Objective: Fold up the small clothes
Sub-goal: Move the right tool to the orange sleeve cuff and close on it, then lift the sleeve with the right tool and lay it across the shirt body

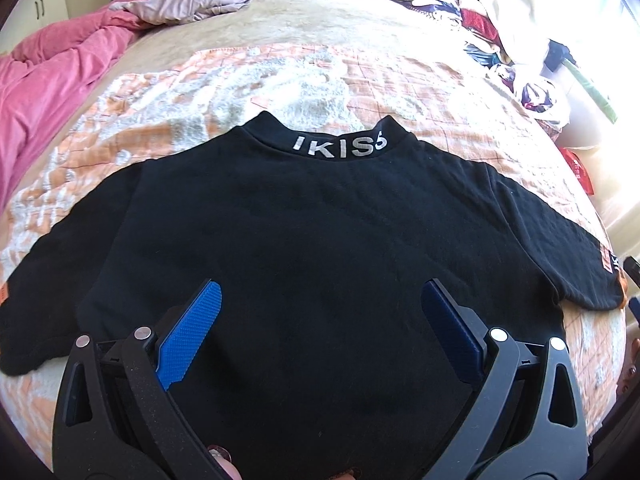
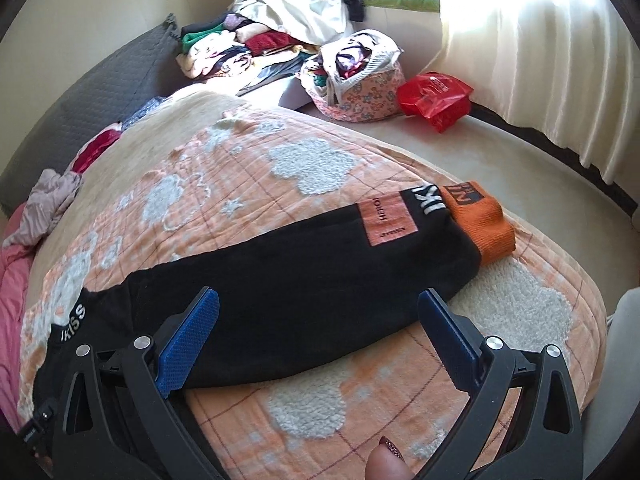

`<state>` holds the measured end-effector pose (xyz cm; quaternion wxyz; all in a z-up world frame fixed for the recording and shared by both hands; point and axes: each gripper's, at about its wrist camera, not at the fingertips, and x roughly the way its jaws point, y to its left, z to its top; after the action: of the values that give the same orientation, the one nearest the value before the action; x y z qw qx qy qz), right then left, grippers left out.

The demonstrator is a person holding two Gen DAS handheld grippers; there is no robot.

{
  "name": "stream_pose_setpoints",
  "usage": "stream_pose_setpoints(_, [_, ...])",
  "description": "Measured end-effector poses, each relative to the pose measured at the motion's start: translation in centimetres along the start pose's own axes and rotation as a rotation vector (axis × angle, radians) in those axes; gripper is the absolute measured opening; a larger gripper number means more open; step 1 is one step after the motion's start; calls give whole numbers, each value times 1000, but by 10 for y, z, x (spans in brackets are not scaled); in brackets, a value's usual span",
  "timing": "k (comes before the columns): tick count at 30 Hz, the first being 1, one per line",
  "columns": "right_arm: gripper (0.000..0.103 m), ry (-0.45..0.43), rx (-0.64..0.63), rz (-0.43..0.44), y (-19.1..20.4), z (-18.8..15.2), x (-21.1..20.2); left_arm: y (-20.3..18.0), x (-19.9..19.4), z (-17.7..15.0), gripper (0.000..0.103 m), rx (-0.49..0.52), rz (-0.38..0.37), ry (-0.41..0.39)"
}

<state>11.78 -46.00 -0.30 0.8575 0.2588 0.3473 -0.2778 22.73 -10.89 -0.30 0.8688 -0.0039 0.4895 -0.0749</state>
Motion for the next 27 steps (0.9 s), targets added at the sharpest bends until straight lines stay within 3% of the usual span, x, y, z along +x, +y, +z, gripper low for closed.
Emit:
stream_pose_setpoints(9, [99,80,217,-48,-52,1,36,-5,20,9,94,-21,-19,20])
stream_pose_setpoints(20, [96,85,301,-65,-63,20,74,-1,31,22,94,-12,-2,8])
stream_pose_setpoints(23, [82,66,298,-81,-61,26,79,2,30,24,94,-14,-1,-5])
stream_pose_setpoints(25, [67,42,291,-70,-59,29,78,4,30,24,94,-18,3,-7])
stream_pose_setpoints(27, [40,15,284,-53,-58,31,72,6,30,23,94,-24,0,-7])
